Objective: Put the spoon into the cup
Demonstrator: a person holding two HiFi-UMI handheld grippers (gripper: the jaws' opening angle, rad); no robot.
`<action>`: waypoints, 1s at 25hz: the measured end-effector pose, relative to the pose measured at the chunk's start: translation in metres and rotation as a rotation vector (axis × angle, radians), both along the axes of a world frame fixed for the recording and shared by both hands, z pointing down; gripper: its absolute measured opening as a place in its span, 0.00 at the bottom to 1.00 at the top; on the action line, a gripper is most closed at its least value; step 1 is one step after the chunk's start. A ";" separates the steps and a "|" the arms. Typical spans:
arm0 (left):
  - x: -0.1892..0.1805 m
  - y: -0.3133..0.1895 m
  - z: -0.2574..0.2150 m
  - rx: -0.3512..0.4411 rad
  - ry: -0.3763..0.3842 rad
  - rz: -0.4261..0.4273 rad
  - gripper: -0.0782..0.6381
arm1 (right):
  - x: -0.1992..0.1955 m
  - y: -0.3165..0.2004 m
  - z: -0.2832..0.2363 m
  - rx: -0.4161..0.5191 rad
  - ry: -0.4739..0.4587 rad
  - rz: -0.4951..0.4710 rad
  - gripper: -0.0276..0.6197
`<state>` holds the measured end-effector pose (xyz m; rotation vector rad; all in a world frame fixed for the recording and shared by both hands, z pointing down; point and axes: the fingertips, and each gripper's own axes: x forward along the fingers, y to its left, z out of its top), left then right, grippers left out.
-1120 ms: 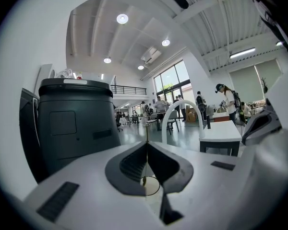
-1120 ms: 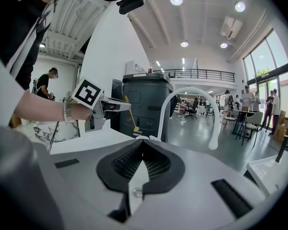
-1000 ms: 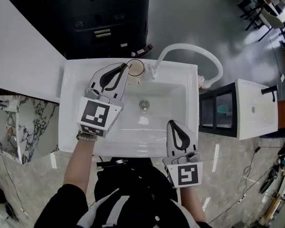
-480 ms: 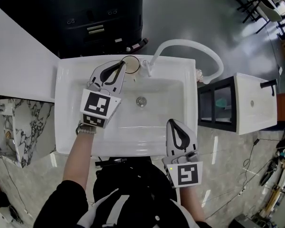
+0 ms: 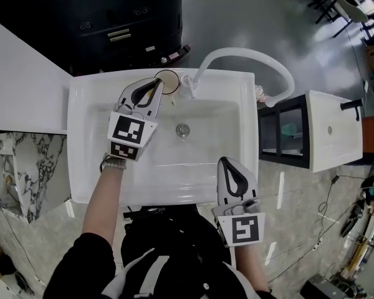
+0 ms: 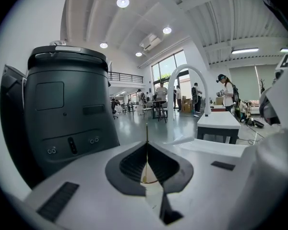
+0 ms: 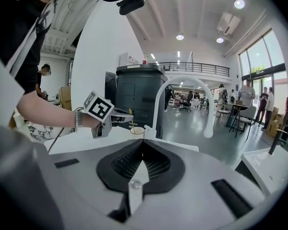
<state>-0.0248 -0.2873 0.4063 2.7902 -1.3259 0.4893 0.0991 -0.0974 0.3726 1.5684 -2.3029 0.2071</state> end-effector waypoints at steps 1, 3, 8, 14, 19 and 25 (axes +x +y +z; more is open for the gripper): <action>0.001 -0.001 0.003 -0.002 -0.001 0.001 0.12 | 0.000 0.000 0.000 0.001 0.001 0.001 0.04; 0.002 -0.003 0.007 0.000 -0.008 -0.001 0.12 | 0.001 0.001 0.001 0.003 0.003 0.004 0.04; 0.004 -0.008 0.018 0.003 -0.033 -0.008 0.12 | 0.005 0.003 0.003 -0.005 0.002 0.020 0.04; 0.009 -0.008 0.030 -0.006 -0.079 -0.001 0.12 | 0.005 0.002 0.003 -0.005 0.000 0.018 0.04; 0.016 -0.006 0.032 -0.007 -0.068 0.024 0.12 | 0.003 0.001 0.003 -0.008 0.002 0.012 0.04; 0.017 -0.003 0.034 -0.002 -0.088 0.031 0.12 | 0.001 0.001 0.003 -0.006 0.001 0.009 0.04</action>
